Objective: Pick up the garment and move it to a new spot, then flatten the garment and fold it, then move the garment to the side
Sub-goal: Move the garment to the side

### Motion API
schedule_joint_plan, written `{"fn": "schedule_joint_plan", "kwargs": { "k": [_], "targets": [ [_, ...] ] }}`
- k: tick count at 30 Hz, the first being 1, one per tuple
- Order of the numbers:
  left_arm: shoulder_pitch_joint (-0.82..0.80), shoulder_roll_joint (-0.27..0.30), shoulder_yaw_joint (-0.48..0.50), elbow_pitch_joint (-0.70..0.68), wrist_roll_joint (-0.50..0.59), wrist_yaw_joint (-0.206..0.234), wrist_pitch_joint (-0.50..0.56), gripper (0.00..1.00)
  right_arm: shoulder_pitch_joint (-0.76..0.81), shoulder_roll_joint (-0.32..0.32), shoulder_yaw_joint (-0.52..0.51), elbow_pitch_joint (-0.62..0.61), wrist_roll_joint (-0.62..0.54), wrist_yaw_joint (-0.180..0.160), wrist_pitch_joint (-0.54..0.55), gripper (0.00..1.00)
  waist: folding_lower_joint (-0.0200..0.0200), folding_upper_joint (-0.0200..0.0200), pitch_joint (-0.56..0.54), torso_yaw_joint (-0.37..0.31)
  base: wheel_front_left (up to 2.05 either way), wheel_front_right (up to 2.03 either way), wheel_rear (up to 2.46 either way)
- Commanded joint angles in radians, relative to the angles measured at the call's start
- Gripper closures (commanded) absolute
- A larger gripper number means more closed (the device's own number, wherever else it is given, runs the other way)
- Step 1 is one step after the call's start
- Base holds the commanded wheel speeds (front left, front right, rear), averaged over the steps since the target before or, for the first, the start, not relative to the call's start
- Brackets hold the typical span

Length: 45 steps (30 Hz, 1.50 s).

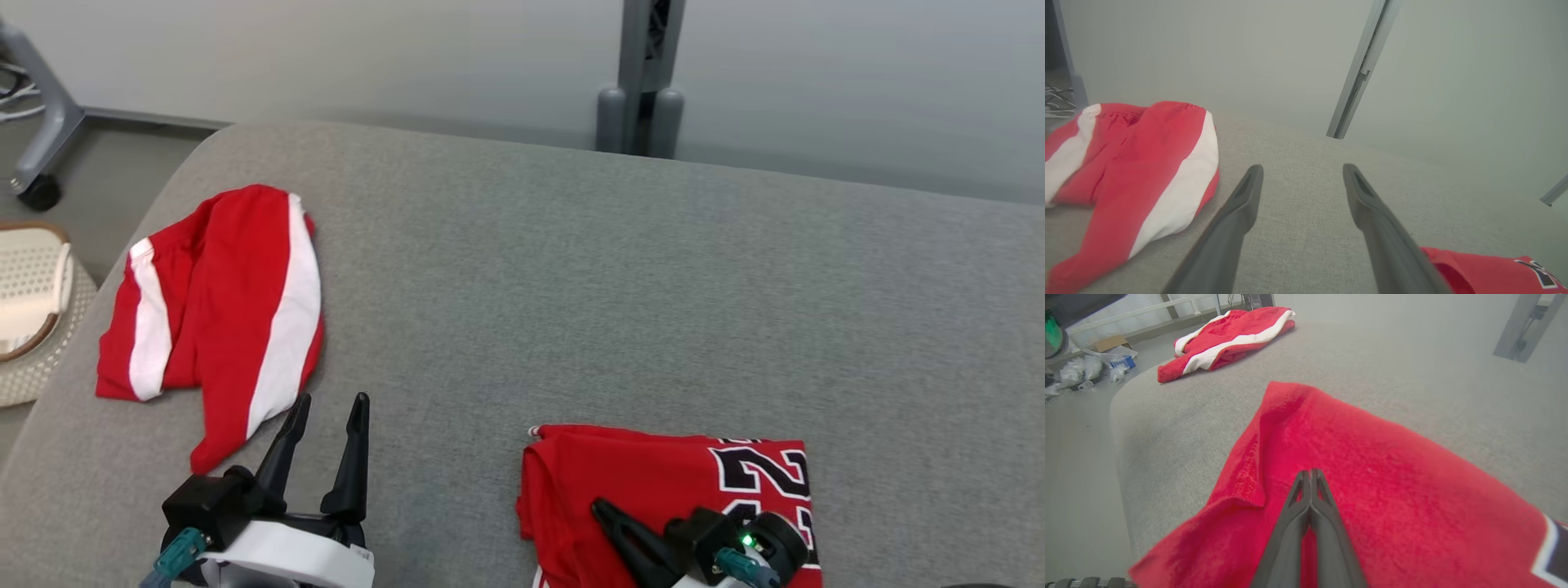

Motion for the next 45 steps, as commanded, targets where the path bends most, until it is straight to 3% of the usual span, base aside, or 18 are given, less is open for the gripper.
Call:
{"fn": "schedule_joint_plan", "kwargs": {
  "k": [1, 12, 18, 23, 24, 34, 40, 45],
  "targets": [
    [-0.023, 0.005, 0.000, 0.000, -0.008, -0.001, -0.003, 0.00, -0.028, -0.005, 0.036, 0.043, 0.033, 0.000, -0.001, 1.00, 0.0000, 0.0000, 0.025, 0.039, 0.00, 0.00, 0.00],
    [-0.026, 0.004, 0.003, 0.005, -0.011, -0.001, -0.003, 0.00, -0.106, -0.006, 0.270, 0.113, 0.236, 0.000, -0.001, 1.00, 0.0000, 0.0000, 0.033, 0.095, 0.00, 0.00, 0.00],
    [-0.006, 0.004, 0.017, 0.003, -0.006, -0.001, -0.003, 0.00, -0.127, -0.031, 0.272, 0.075, 0.304, 0.000, -0.001, 1.00, 0.0000, 0.0000, 0.003, 0.070, 0.00, 0.00, 0.00],
    [0.009, 0.005, 0.022, -0.004, 0.000, -0.001, -0.003, 0.00, -0.101, -0.065, 0.151, 0.020, 0.284, 0.000, -0.001, 1.00, 0.0000, 0.0000, -0.035, 0.017, 0.00, 0.00, 0.00],
    [0.014, 0.004, 0.026, -0.008, 0.001, -0.001, -0.003, 0.00, -0.087, -0.081, 0.076, -0.009, 0.254, 0.000, -0.001, 1.00, 0.0000, 0.0000, -0.051, -0.010, 0.00, 0.00, 0.00],
    [0.038, 0.005, 0.036, -0.021, 0.005, -0.001, -0.003, 0.00, -0.009, -0.121, -0.301, -0.171, 0.038, 0.000, -0.001, 1.00, 0.0000, 0.0000, -0.093, -0.147, 0.00, 0.00, 0.00],
    [0.041, 0.005, 0.043, -0.027, 0.009, -0.001, -0.003, 0.00, 0.054, -0.088, -0.433, -0.252, -0.016, 0.000, -0.001, 1.00, 0.0000, 0.0000, -0.101, -0.197, 0.00, 0.00, 0.00],
    [0.049, 0.004, 0.058, -0.036, 0.013, -0.001, -0.003, 0.00, 0.092, -0.058, -0.469, -0.274, -0.024, 0.000, -0.001, 1.00, 0.0000, 0.0000, -0.103, -0.218, 0.00, 0.00, 0.00]
  ]
}}
